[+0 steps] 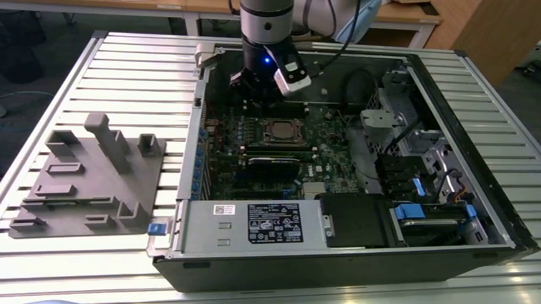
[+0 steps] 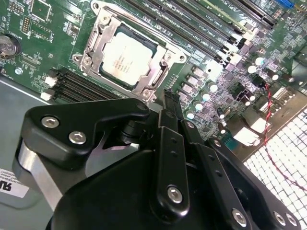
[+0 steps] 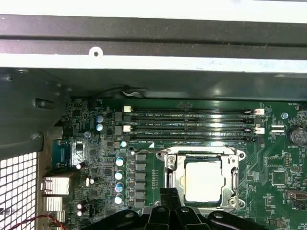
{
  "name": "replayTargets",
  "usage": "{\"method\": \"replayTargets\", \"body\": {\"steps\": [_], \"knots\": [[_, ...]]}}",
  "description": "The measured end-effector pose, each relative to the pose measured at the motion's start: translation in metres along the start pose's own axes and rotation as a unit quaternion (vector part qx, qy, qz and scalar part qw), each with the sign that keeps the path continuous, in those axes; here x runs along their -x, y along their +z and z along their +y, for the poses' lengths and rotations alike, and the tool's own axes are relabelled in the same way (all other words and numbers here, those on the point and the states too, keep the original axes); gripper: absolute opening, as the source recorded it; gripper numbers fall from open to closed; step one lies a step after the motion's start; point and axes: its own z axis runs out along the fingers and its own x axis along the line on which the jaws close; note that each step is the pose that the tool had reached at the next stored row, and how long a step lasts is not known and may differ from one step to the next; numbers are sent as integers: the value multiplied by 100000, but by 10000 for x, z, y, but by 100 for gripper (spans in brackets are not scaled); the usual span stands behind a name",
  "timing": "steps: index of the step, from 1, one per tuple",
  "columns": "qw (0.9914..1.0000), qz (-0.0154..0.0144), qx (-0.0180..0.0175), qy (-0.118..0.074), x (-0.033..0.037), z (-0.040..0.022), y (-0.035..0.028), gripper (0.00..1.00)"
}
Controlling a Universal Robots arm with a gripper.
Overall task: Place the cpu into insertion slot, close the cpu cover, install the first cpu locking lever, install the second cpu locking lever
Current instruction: 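Install the first cpu locking lever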
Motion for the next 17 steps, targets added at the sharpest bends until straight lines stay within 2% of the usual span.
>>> {"method": "replayTargets", "body": {"steps": [3, 10, 17], "knots": [[100000, 4, 2, 2, 0, 0, -24, 11], [100000, 0, 6, 5, 7, 5, -138, 11], [100000, 0, 7, 3, 3, 5, -143, 11]]}}
